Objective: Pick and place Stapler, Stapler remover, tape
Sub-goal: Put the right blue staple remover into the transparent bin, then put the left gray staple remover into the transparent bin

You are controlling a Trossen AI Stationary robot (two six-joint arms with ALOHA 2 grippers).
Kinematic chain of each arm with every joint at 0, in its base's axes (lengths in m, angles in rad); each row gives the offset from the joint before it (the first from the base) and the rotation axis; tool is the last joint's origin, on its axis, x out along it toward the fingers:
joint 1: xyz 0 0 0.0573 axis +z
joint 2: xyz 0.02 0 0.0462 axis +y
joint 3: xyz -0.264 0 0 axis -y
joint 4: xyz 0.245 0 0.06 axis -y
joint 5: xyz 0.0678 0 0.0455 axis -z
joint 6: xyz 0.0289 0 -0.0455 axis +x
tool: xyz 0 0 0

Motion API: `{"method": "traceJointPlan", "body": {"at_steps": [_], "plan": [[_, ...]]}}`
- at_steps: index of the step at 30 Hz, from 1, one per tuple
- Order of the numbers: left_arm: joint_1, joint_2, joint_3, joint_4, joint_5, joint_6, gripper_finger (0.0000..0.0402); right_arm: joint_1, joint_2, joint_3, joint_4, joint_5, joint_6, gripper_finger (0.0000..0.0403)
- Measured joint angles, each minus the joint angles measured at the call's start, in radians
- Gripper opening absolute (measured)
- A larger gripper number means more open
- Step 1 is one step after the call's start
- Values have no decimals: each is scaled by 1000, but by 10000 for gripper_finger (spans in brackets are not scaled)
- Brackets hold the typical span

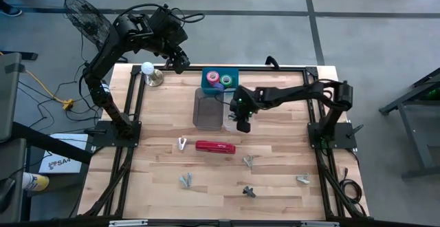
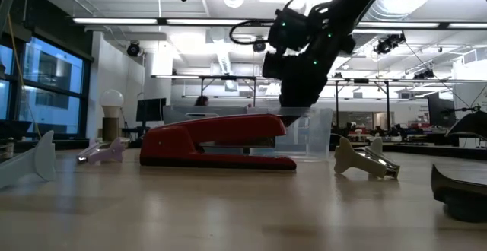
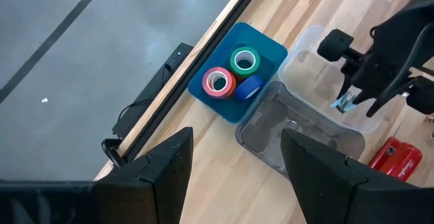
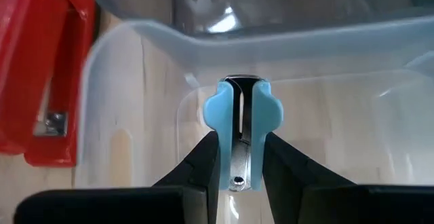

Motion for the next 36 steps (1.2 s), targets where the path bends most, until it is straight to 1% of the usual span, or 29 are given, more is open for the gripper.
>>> {"method": "traceJointPlan", "body": {"at_steps": [4, 7, 14, 21, 24, 28, 32, 36], "plan": [[0, 0, 0, 0, 0, 14, 220, 0, 17, 2, -47, 17, 19, 74], [0, 0, 0, 0, 0, 14, 220, 0, 17, 2, -86, 54, 29, 74], [0, 0, 0, 0, -2, 19, 220, 0, 17, 2, -120, 62, 31, 74], [0, 0, 0, 0, -4, 36, 220, 0, 17, 2, -118, 60, 52, 112], [0, 0, 0, 0, -4, 41, 220, 0, 17, 2, -119, 33, 46, 118], [0, 0, 0, 0, -4, 48, 220, 0, 12, 5, -127, 26, 53, 121], [0, 0, 0, 0, -4, 50, 220, -1, 1, 45, -156, 37, 52, 122], [0, 0, 0, 0, -3, 61, 220, -2, -1, 115, -206, 53, 49, 123]]}}
